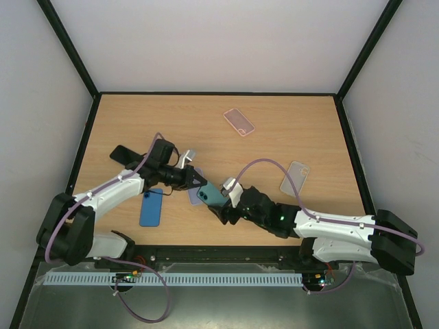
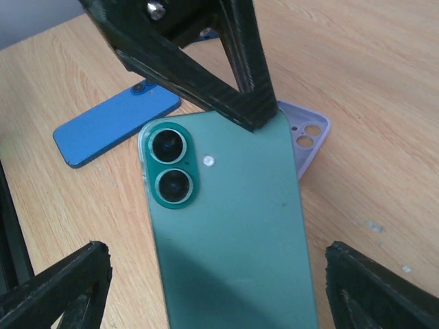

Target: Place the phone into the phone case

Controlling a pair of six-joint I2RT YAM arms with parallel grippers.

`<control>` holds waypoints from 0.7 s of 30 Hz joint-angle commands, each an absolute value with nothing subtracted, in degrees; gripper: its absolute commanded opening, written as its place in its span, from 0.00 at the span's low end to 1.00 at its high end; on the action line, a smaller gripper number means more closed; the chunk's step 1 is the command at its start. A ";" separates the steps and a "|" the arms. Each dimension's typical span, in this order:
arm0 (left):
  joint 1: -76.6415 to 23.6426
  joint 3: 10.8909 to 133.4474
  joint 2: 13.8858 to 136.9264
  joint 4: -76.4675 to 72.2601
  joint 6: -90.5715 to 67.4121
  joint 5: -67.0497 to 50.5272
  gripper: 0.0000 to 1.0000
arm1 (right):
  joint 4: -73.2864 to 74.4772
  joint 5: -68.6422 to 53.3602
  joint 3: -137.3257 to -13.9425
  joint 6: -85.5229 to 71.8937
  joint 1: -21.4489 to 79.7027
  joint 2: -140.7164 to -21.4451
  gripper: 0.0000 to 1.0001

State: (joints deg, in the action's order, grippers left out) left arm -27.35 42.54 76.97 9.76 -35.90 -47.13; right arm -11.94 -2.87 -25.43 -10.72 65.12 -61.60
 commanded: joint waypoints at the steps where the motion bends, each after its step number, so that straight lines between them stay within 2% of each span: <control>1: -27.07 41.74 75.11 5.62 -43.60 -44.24 0.03 | -7.50 4.68 -29.40 -8.18 67.61 -62.27 0.79; 6: -26.72 40.77 74.33 0.94 -52.51 -43.76 0.03 | -6.30 10.71 -31.46 -5.18 68.79 -63.12 0.65; 9: -26.63 39.39 71.68 -1.94 -58.42 -42.32 0.03 | -9.08 11.98 -30.00 -2.34 68.90 -62.93 0.52; 18: -26.46 38.69 65.07 0.51 -70.10 -36.33 0.03 | -11.57 19.20 -28.92 4.97 70.52 -65.98 0.51; 21: -26.43 38.64 61.83 2.74 -72.41 -33.87 0.03 | -13.79 24.96 -28.35 8.27 71.84 -67.00 0.51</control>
